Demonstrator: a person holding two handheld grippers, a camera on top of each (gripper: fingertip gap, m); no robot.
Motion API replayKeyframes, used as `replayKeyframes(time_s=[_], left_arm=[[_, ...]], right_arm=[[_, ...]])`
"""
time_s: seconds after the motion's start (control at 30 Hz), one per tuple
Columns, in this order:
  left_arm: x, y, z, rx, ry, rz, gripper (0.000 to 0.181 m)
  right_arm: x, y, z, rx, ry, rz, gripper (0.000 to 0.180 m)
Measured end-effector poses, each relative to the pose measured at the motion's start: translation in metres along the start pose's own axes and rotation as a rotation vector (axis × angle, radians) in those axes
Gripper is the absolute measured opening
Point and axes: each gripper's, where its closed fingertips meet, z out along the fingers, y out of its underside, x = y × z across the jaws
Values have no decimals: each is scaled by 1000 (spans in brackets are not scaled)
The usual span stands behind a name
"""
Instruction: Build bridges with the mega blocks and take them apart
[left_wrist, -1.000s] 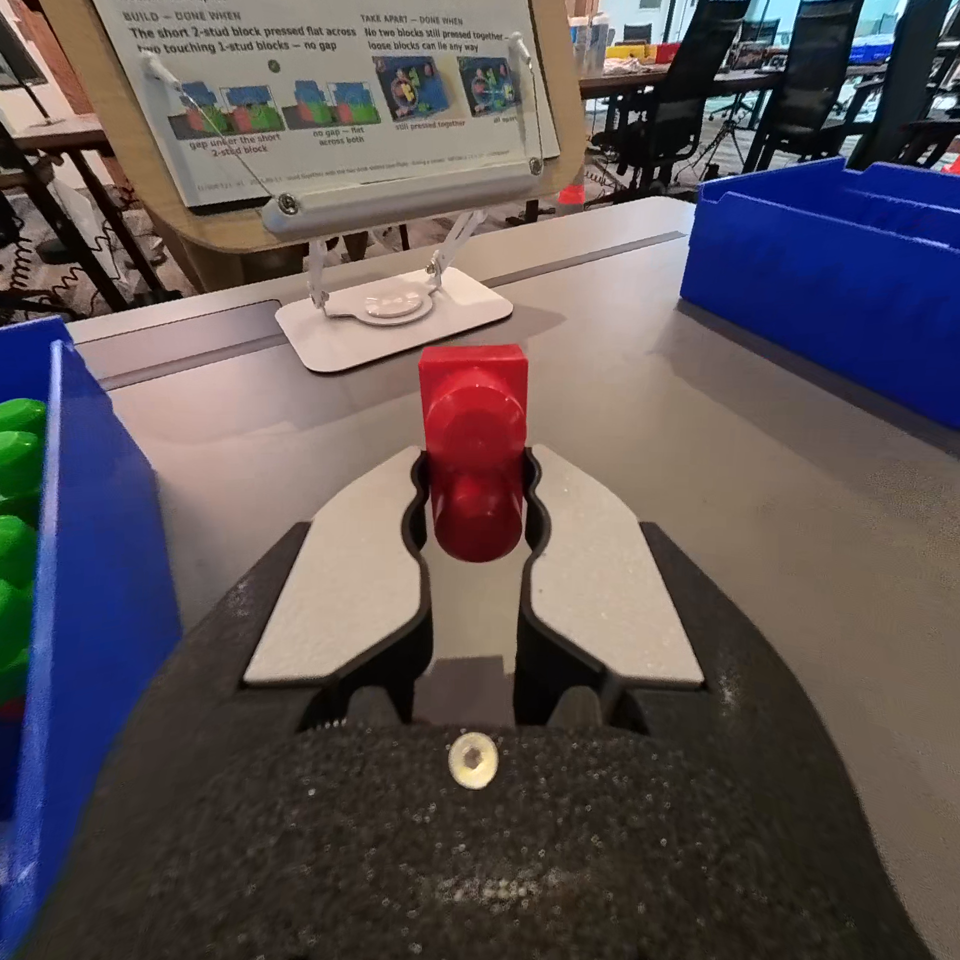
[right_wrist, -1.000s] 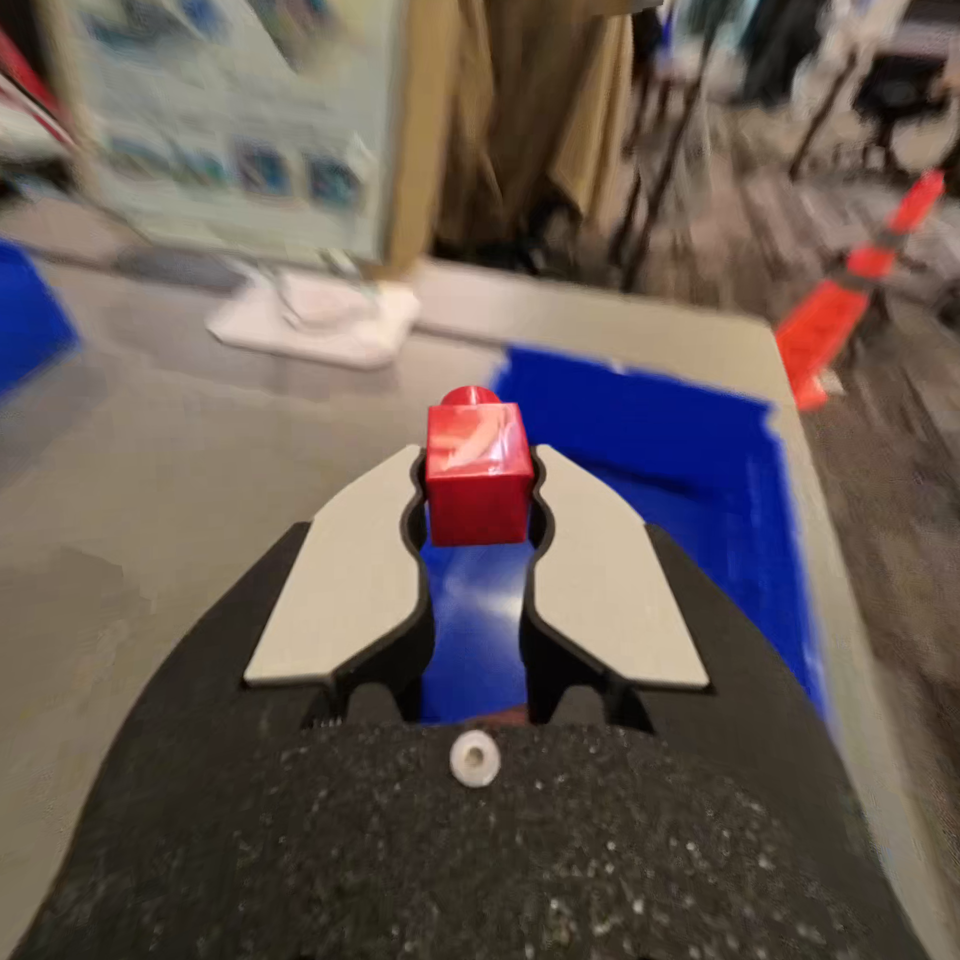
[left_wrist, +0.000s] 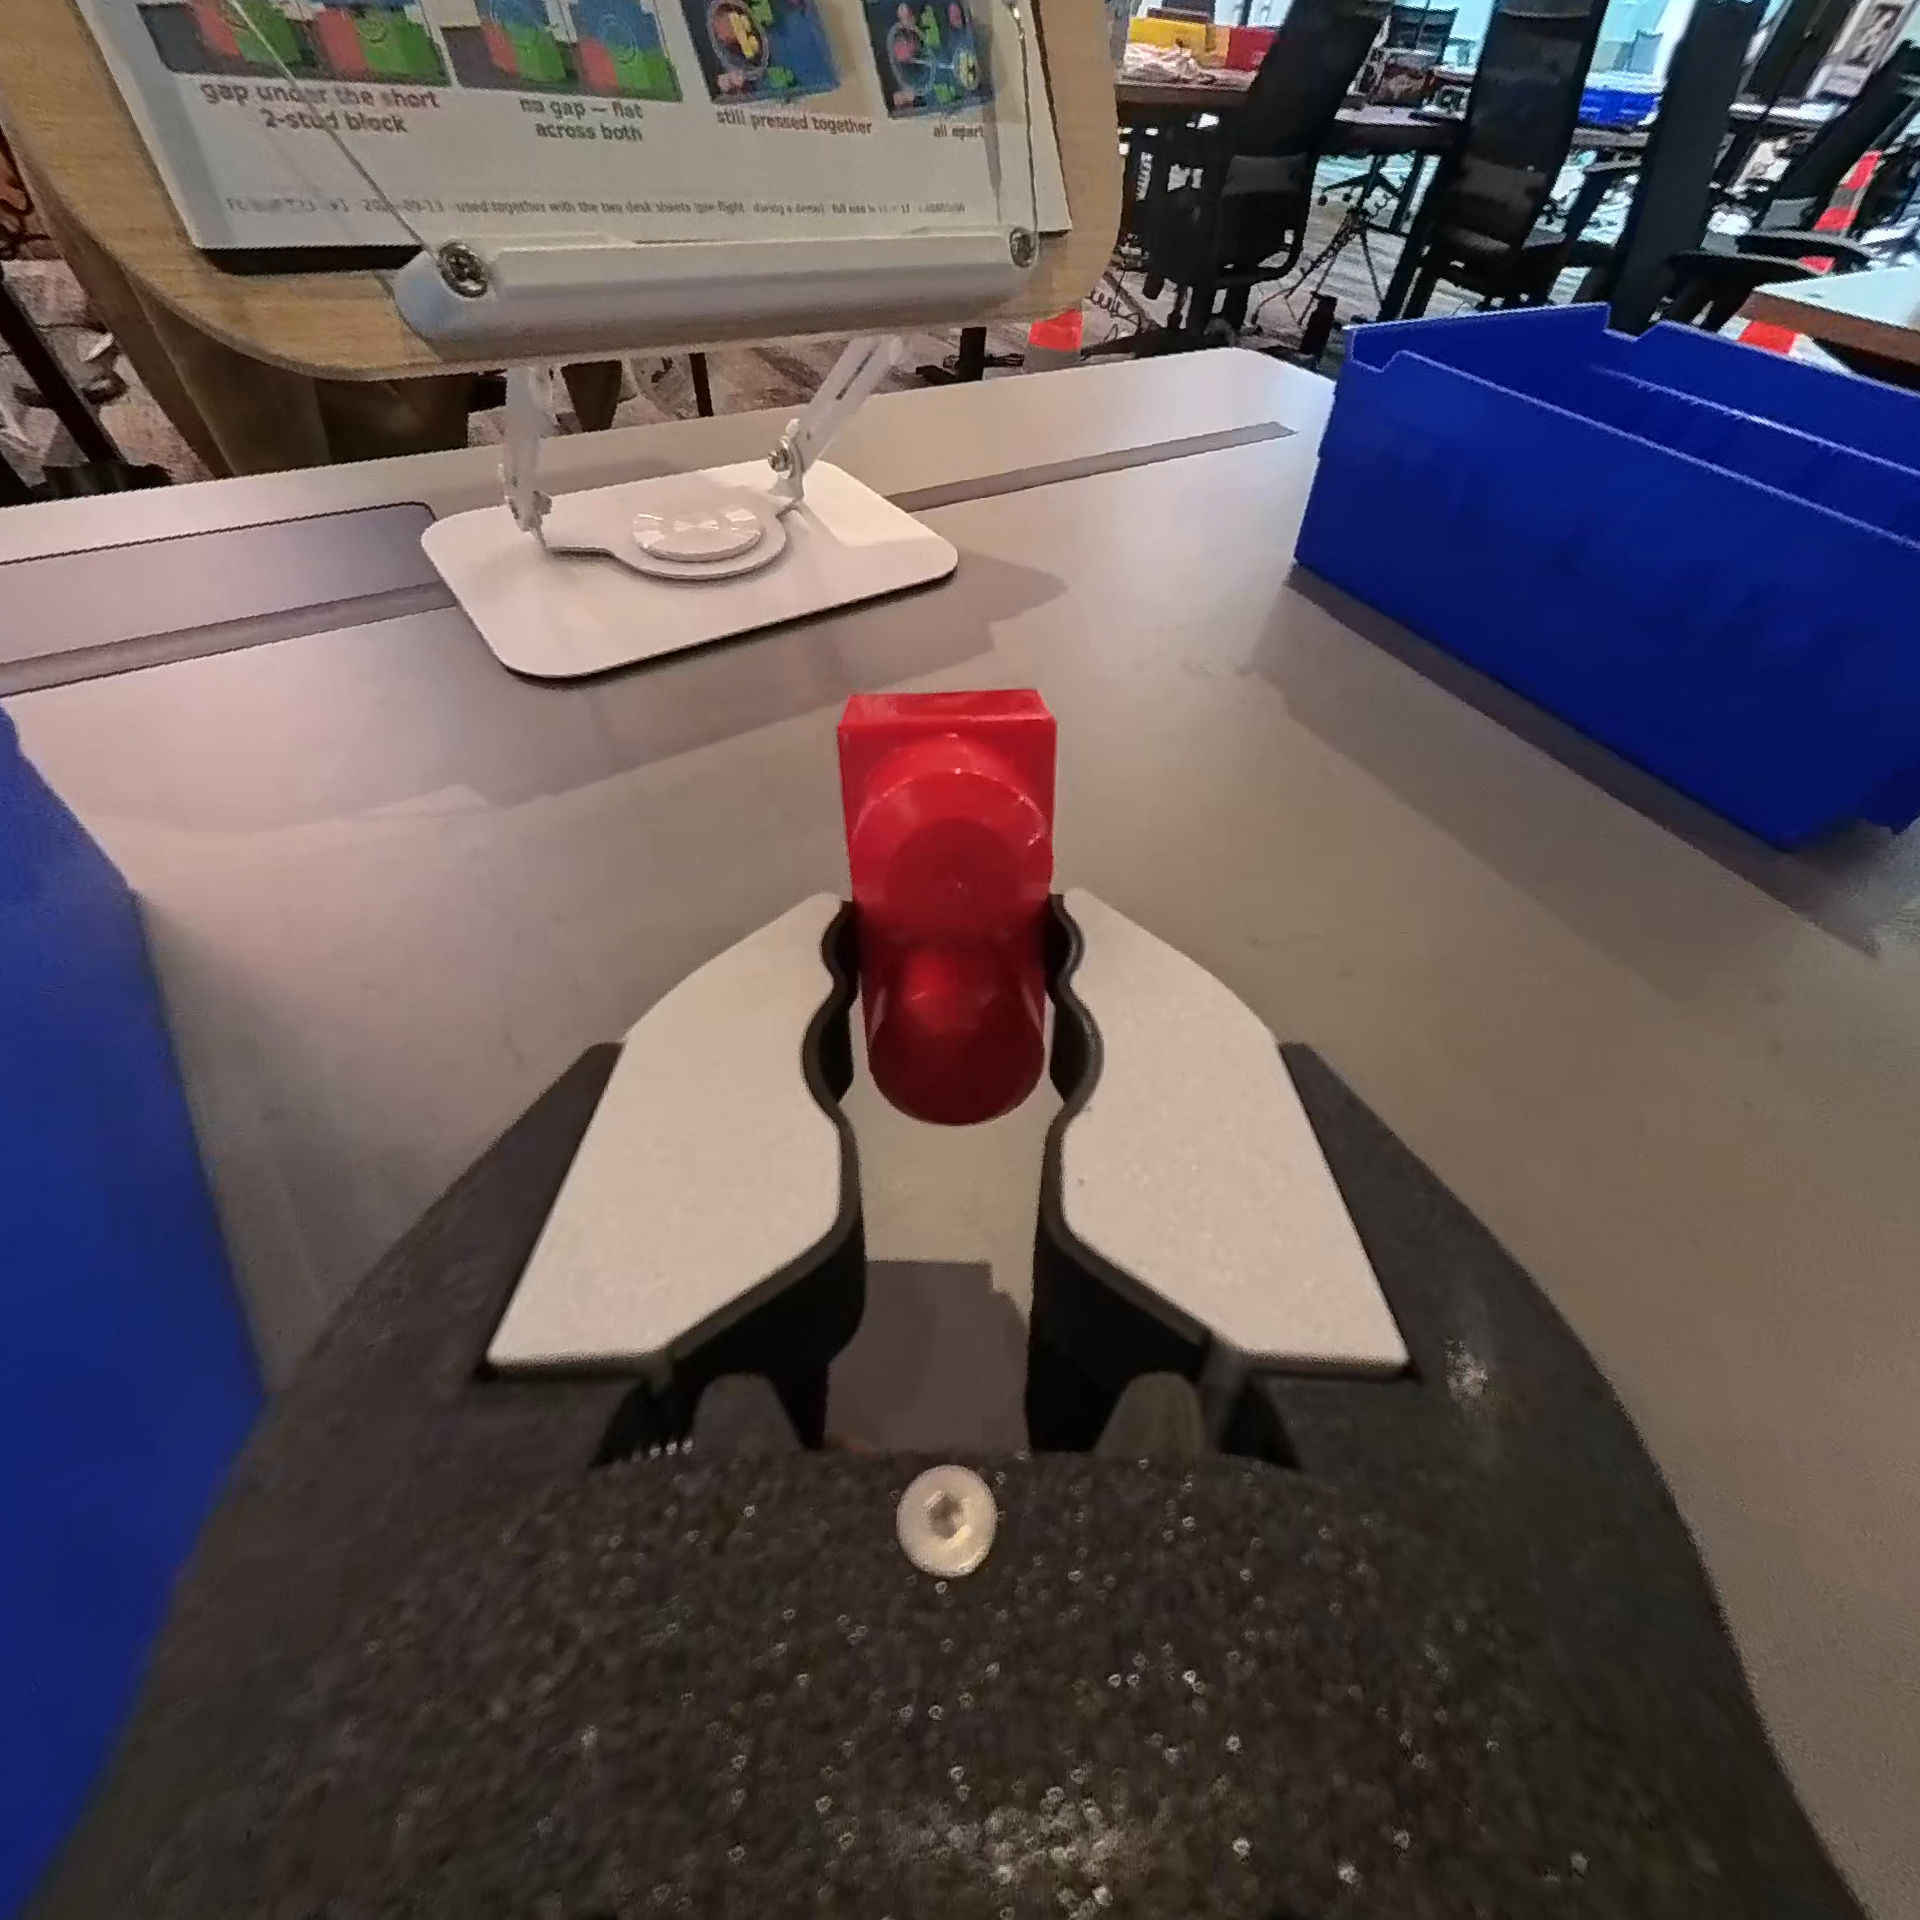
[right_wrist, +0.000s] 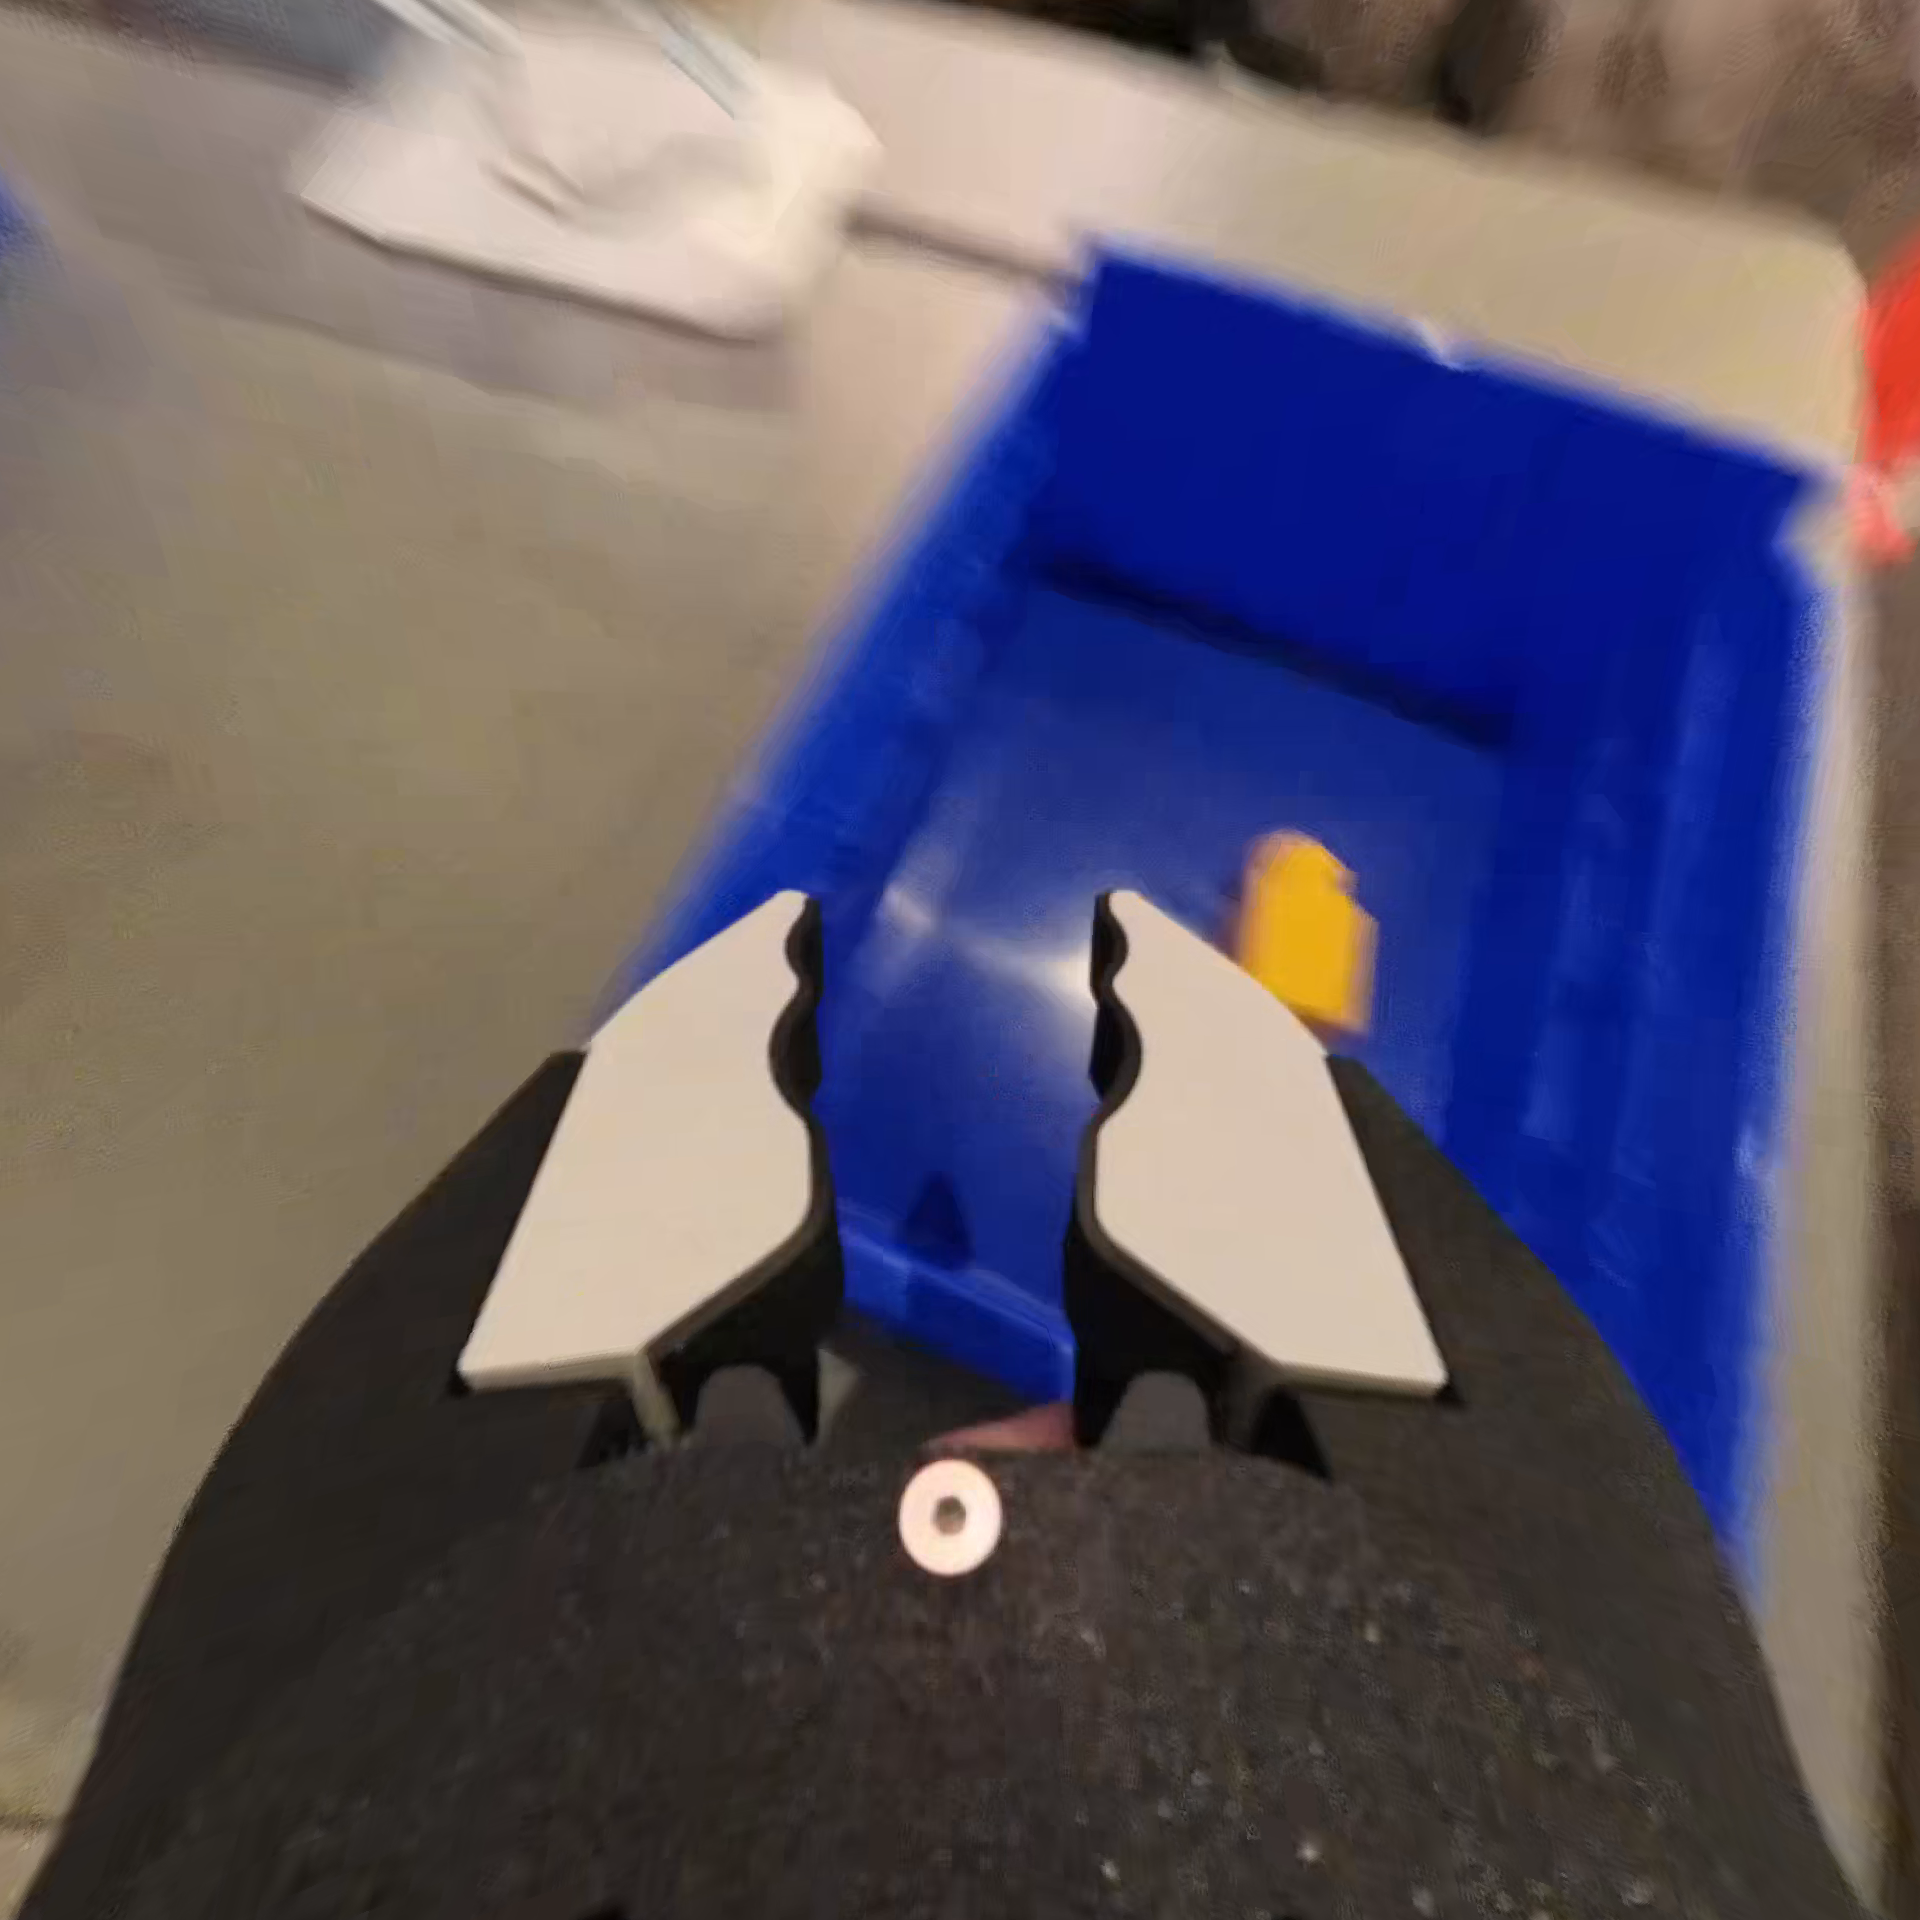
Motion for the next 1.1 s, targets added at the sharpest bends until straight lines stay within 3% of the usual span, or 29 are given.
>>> replayKeyframes(time_s=[0.1, 0.2, 0.33, 0.47, 0.63, 0.83, 0.97, 1.1], left_arm=[[11, -2, 0, 9, 69, 8, 34], [32, -4, -1, 14, 213, 11, 34], [73, -6, -15, 3, 558, -63, 33], [106, -22, -39, 40, 867, -158, 33], [124, -24, -44, 30, 961, -104, 33], [126, -21, -44, 21, 963, -89, 34], [127, -18, -42, -1, 959, -90, 34], [129, -19, -44, 17, 958, -67, 34]], right_arm=[[-105, -40, -17, 326, -306, -90, 51], [-191, -42, -26, 556, -645, -136, 51], [-248, -14, -9, 473, -905, -141, 60], [-265, -24, -6, 430, -1108, -13, 63], [-281, -51, 8, 406, -1209, 18, 62], [-310, -51, 24, 349, -1259, -24, 63], [-317, -47, 26, 359, -1275, -70, 37], [-318, -49, 21, 413, -1264, -116, 34]])
